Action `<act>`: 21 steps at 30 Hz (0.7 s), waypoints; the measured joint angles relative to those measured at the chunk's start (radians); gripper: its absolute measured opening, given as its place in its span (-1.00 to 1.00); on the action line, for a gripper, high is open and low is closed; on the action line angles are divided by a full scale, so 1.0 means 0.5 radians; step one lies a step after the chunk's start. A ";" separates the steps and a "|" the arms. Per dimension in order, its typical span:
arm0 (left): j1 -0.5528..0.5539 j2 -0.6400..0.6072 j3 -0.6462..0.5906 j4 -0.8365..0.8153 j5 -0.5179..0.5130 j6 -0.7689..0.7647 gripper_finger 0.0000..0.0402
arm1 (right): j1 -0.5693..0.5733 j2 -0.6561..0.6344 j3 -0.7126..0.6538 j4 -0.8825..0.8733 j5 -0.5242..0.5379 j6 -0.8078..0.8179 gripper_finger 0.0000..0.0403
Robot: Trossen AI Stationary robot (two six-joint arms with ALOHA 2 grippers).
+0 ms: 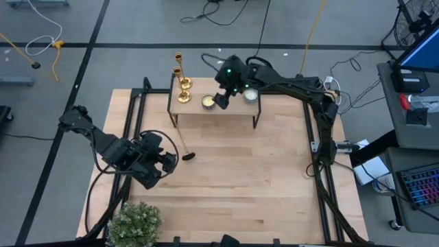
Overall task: Pick & Place candle stick holders
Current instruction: Put the red white scented candle on the shelf
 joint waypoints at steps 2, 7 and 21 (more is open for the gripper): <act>0.008 0.000 0.000 0.019 0.001 0.026 0.50 | 0.000 0.057 0.048 -0.043 -0.013 -0.004 0.75; 0.021 0.001 0.000 0.057 -0.001 0.058 0.44 | 0.051 0.158 0.201 -0.006 0.049 -0.026 0.76; 0.021 0.001 0.002 0.081 0.001 0.101 0.36 | 0.076 0.378 0.438 -0.153 0.146 0.057 0.76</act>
